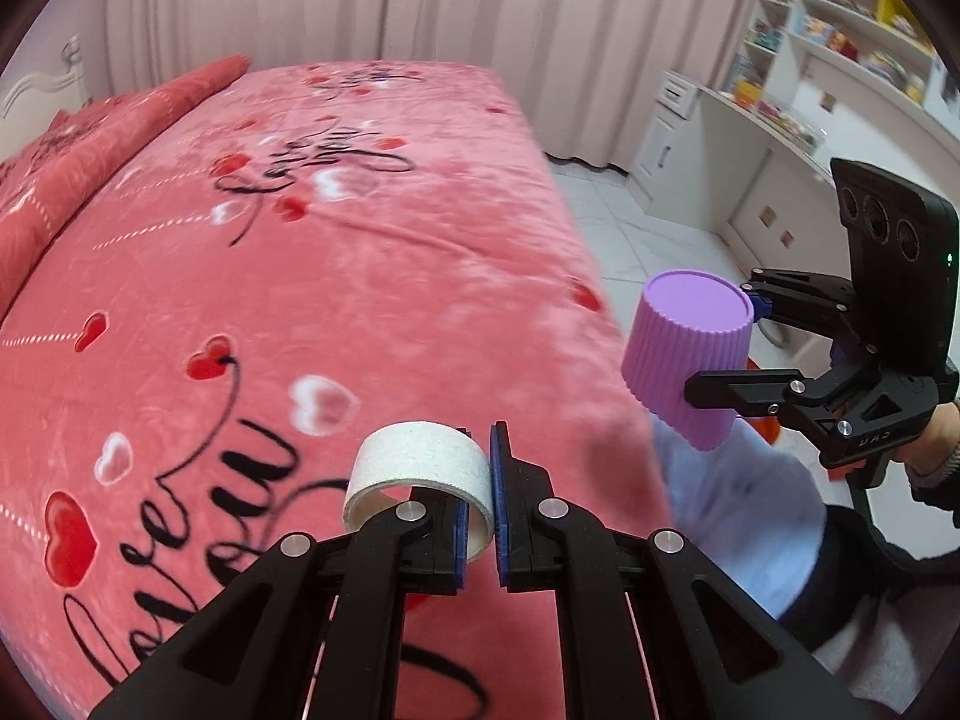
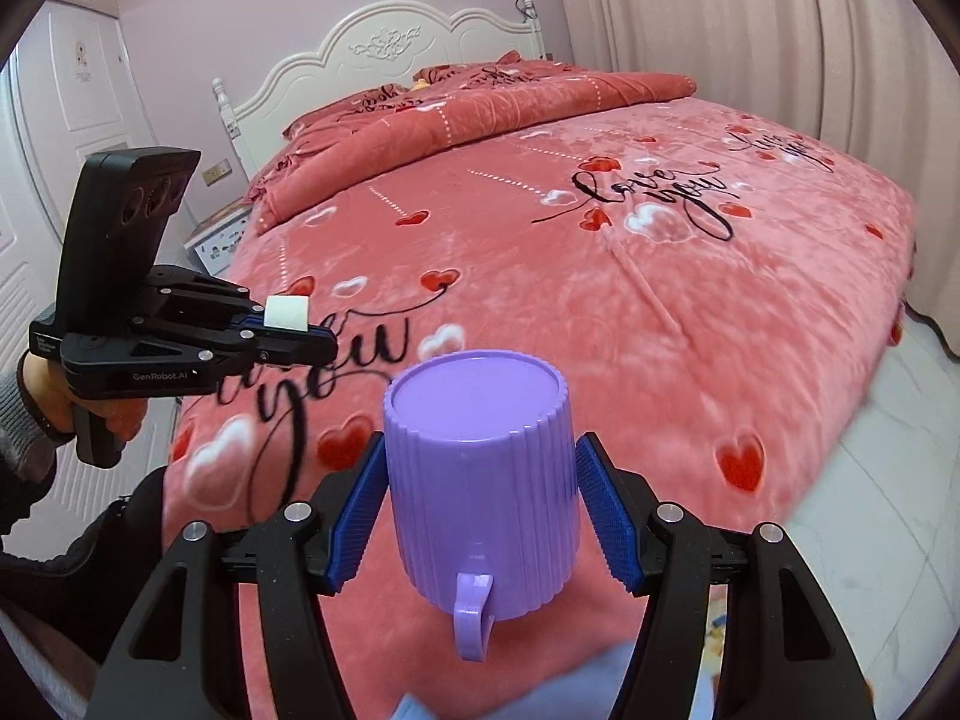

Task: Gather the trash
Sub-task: 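Carry the tape roll and purple cup over to the orange bin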

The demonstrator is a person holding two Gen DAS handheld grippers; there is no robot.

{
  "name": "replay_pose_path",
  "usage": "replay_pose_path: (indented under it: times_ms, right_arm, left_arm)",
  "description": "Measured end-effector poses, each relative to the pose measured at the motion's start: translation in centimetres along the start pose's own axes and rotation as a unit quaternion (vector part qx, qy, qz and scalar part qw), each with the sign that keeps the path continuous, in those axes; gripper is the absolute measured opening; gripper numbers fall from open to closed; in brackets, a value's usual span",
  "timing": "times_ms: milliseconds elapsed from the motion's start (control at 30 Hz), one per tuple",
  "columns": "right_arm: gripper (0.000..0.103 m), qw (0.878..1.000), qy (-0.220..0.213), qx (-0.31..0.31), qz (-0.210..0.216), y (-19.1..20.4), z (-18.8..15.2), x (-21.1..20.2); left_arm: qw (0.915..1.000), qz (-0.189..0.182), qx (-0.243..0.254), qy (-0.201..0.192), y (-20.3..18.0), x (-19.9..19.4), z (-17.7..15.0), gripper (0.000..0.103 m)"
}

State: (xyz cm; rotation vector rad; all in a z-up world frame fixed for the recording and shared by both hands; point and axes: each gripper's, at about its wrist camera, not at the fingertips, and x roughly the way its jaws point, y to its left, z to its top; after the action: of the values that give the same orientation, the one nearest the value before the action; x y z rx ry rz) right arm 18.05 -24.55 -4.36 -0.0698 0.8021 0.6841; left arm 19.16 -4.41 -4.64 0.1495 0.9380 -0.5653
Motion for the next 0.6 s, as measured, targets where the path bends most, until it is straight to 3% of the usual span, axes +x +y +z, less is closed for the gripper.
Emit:
replay_pose_path:
  times_ms: [267,600]
  right_arm:
    - [0.063,0.999,-0.028,0.022,-0.019,-0.7,-3.5,-5.9]
    - [0.063,0.994,-0.059,0.068,-0.070,-4.7,-7.8,-12.8]
  left_arm:
    - [0.9989,-0.018,0.044,-0.003,-6.2,-0.1,0.4,0.008]
    - [0.9917,-0.054,0.117,-0.003,-13.9,2.4,3.2,0.008]
